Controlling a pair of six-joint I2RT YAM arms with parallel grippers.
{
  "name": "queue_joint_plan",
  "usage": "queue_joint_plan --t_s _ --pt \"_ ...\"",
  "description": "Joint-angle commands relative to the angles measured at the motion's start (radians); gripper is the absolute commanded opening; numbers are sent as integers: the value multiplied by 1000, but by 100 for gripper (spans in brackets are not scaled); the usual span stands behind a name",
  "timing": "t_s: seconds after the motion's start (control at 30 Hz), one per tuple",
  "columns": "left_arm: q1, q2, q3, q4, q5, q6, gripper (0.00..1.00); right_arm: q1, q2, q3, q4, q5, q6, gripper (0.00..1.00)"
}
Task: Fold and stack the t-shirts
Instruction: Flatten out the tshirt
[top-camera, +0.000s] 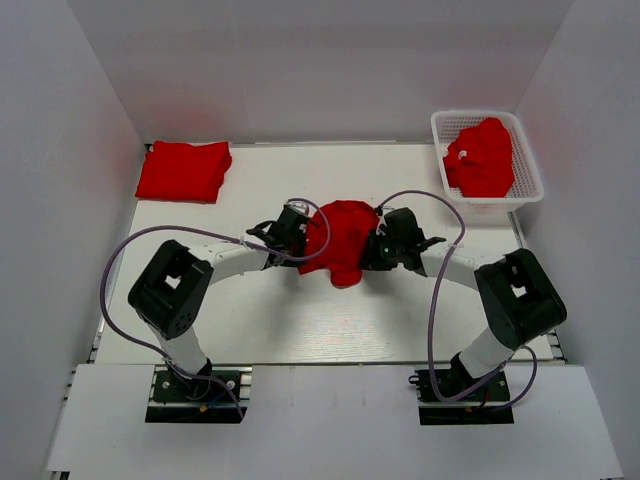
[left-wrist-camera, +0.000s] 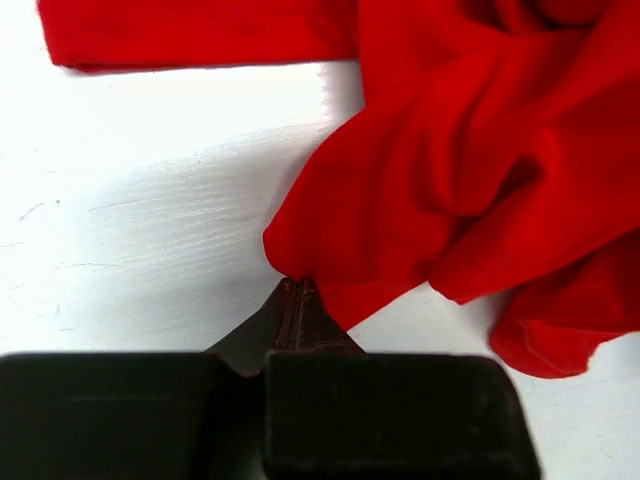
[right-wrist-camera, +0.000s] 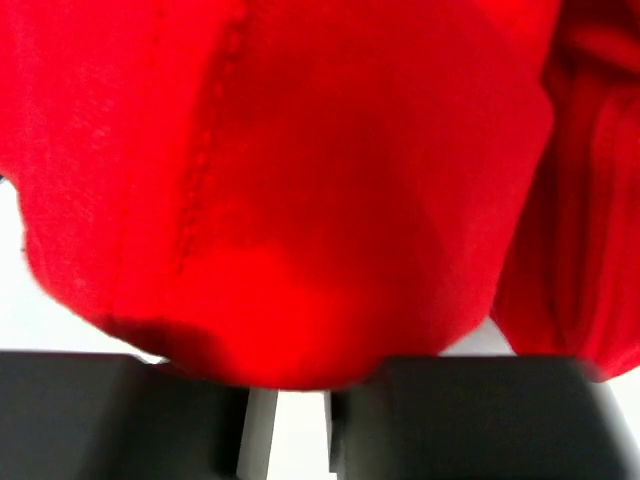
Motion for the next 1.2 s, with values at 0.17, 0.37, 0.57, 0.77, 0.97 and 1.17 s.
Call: queue_joint_plan --t_s 0.17,0.37,0.57,0.77,0.97,1.17 --pt "-3 -143 -25 18 -41 9 0 8 -75 23 6 93 -18 0" --pt "-3 -269 -34 37 -106 18 0 6 -214 -4 -80 237 -55 0" --pt "-3 -418 4 28 -207 47 0 5 -390 -9 -134 394 -107 0" --pt "-3 -499 114 -2 -328 113 0 2 -504 51 -132 713 -221 0" --pt "-3 -559 220 8 -474 206 0 -3 -508 163 -71 963 -334 0" --pt "6 -550 400 28 -631 347 0 -6 -524 327 134 1098 -579 0"
